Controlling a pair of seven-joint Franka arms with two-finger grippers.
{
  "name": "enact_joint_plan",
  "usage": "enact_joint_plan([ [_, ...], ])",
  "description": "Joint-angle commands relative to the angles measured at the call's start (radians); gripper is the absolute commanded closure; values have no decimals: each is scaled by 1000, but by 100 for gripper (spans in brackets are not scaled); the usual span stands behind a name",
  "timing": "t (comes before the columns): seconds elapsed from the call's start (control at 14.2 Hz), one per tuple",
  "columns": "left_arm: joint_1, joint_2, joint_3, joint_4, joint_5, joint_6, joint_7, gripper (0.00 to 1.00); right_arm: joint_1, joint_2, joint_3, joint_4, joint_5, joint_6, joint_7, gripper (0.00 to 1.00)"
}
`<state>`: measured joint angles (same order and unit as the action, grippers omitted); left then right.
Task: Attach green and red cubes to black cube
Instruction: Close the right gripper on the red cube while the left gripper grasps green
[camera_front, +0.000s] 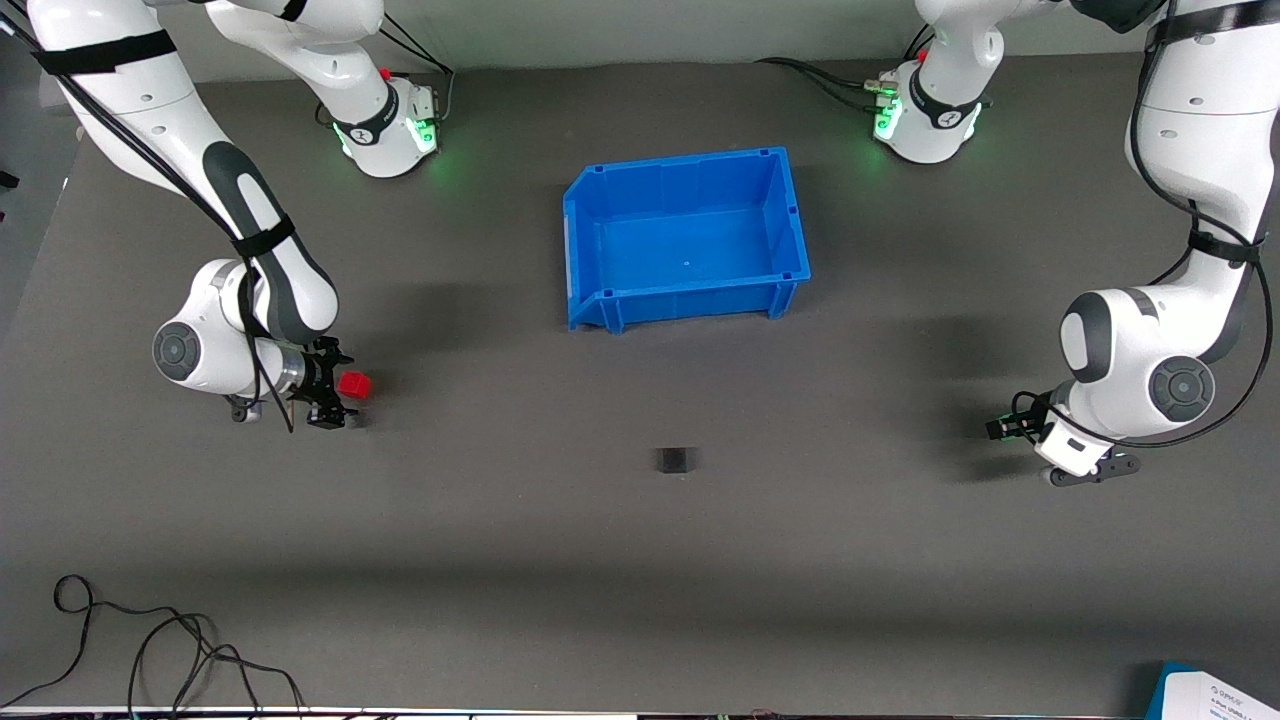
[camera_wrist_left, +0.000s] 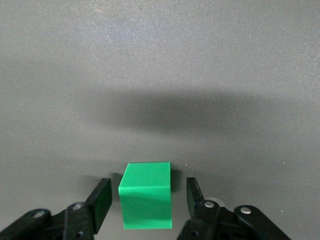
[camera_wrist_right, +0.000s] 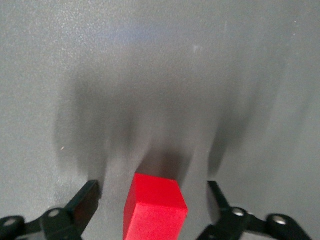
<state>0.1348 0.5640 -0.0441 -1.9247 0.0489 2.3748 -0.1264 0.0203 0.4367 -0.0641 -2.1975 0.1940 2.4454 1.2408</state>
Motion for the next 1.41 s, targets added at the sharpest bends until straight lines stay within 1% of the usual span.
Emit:
enact_joint_plan([
  [0.0,-3,16,3,27,19,1,-1,38,62,-26,-11,-8,-16,-25,-3,74],
  [0.07,-3,19,3,32,19,1,-1,43,75,-33,-11,-8,-16,-26,2,85],
  [0.28,-4,31,3,47,19,4,-1,49,82,-61,-16,-1,-31,-68,3,86],
  [0.35,-4,34,3,53,19,4,-1,49,81,-67,-19,-1,-50,-69,5,86],
  [0.56,-4,42,3,61,19,4,1,51,82,-72,-26,1,-53,-114,3,86],
  [0.71,-4,42,3,61,19,4,-1,57,82,-70,-26,5,-53,-114,3,85],
  [0.85,-3,42,3,61,19,-3,-2,69,82,-59,-26,12,-53,-111,3,85],
  [0.92,-3,42,4,59,19,-8,-1,73,82,-53,-26,15,-53,-109,5,85],
  [0.99,-3,42,4,59,19,-9,-1,74,82,-52,-26,15,-53,-109,3,84],
  [1.06,-3,40,3,59,19,-11,-2,81,82,-50,-26,16,-53,-109,-3,77],
  [1.13,-3,40,4,61,19,-12,-2,87,82,-49,-26,16,-57,-108,-7,73],
  [1.2,-1,39,4,61,19,-14,-2,95,76,-47,-26,15,-79,-109,-7,73],
  [1.27,-1,34,4,62,19,-17,-4,100,81,-47,-26,15,-87,-109,-4,73],
  [1.34,2,25,4,67,19,-20,-18,100,81,-47,-26,15,-88,-109,-4,73],
])
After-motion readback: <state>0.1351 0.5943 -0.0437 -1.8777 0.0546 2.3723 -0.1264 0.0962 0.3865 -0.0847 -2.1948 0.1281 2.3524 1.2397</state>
